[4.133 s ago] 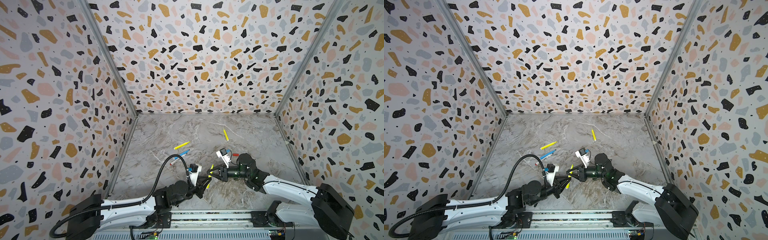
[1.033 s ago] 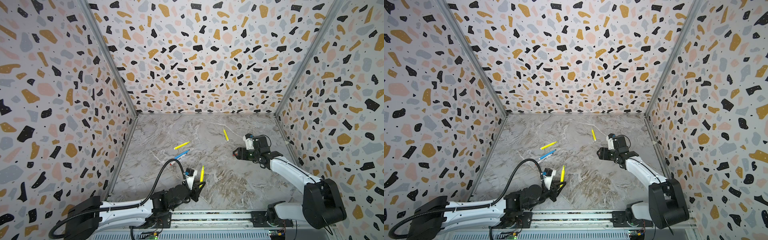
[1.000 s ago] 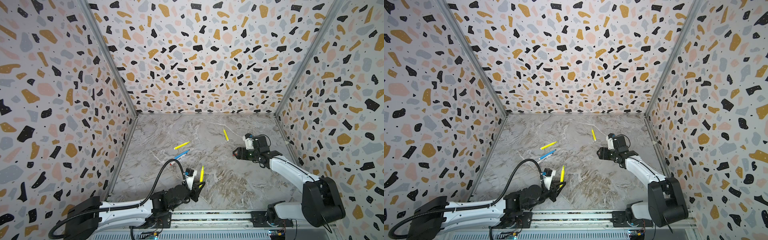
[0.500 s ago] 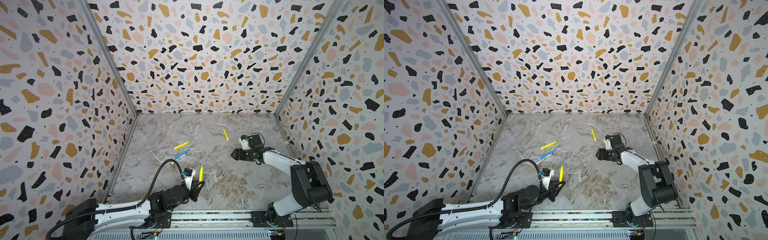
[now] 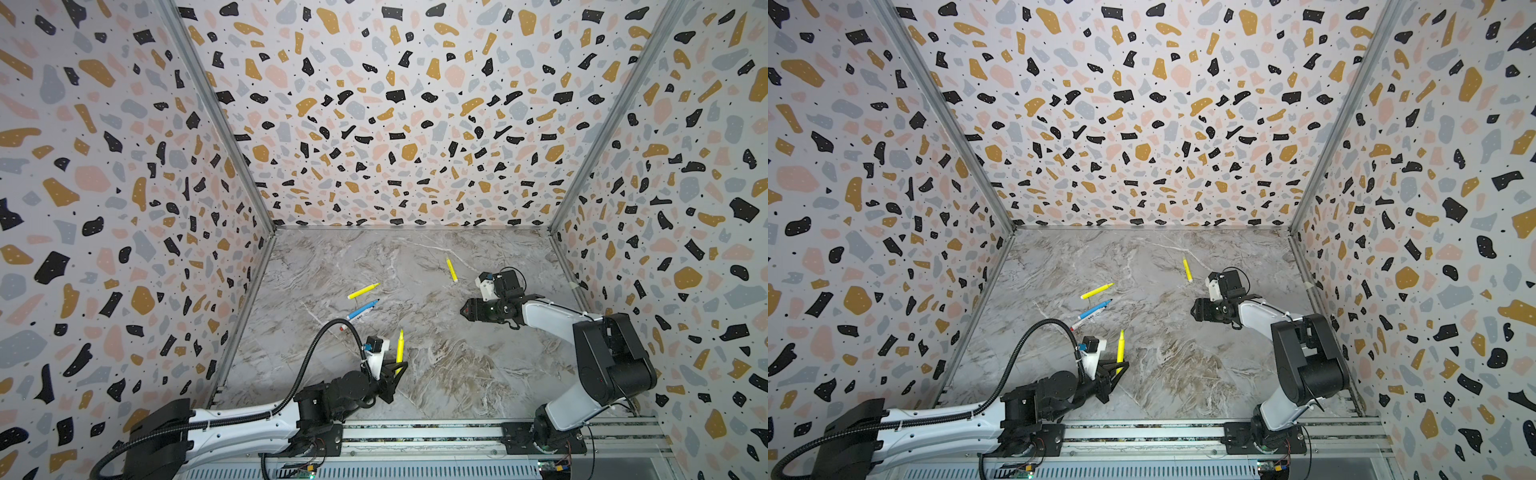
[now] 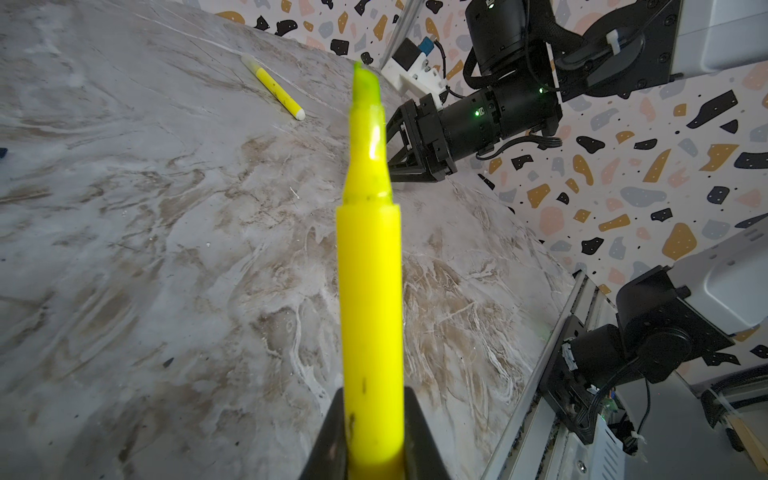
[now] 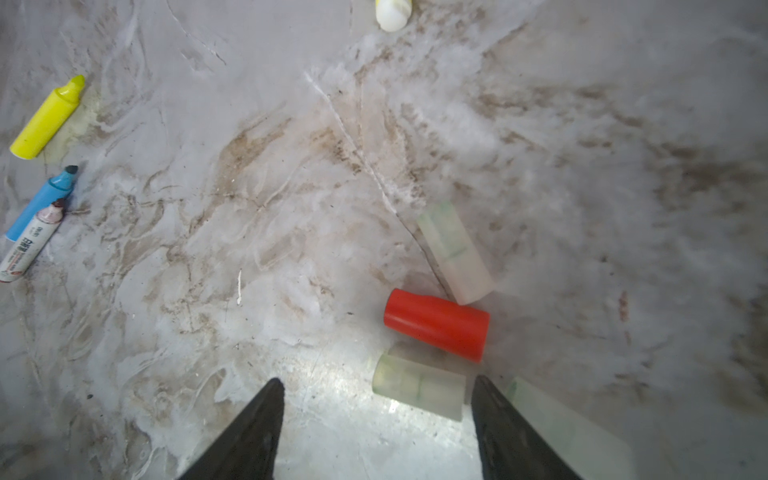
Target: Insert the pens into the pen caps
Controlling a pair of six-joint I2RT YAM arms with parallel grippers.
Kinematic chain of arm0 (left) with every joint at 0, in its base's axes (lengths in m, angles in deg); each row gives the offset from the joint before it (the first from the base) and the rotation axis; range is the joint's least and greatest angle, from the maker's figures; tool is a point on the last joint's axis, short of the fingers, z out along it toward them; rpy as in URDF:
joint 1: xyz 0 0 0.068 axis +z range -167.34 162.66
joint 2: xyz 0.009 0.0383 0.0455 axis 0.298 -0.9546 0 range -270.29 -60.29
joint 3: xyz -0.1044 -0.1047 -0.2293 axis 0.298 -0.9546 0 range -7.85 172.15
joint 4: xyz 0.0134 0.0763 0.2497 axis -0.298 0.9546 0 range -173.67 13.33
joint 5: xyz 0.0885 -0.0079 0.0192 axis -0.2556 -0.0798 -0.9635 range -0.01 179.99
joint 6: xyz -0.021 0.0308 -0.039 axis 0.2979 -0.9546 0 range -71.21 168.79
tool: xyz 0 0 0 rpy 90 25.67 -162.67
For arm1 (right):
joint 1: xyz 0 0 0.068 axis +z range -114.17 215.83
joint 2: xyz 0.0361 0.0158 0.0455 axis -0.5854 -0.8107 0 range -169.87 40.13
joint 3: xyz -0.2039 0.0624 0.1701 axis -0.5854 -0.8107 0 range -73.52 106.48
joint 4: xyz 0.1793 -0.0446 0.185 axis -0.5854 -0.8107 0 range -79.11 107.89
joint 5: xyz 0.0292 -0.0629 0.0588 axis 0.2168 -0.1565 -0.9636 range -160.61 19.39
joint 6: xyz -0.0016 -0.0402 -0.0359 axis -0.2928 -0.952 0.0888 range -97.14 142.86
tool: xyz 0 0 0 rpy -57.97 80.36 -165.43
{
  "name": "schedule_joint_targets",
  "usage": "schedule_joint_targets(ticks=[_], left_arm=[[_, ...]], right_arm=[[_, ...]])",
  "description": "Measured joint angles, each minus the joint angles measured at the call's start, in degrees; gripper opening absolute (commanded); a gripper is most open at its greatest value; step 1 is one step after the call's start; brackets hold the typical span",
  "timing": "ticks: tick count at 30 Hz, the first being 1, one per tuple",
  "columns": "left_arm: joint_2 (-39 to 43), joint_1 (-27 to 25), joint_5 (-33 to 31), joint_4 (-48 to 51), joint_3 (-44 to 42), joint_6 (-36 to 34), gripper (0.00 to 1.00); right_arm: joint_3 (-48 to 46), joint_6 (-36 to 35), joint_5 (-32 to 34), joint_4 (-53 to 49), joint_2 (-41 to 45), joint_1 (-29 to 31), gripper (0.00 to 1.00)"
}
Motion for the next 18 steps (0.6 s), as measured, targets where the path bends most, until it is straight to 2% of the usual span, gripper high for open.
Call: schedule_joint_targets(ticks=[5, 18], left_arm=[[0.0, 0.0, -0.1, 0.0, 0.0, 0.0, 0.00], [0.7, 0.0, -0.1, 0.6, 0.0, 0.0, 0.00]], right_arm=[[-1.3, 0.8, -0.6, 1.3, 0.0, 1.6, 0.70], [-3.6, 5.9, -1.7, 6.0, 0.0, 12.2, 0.70]])
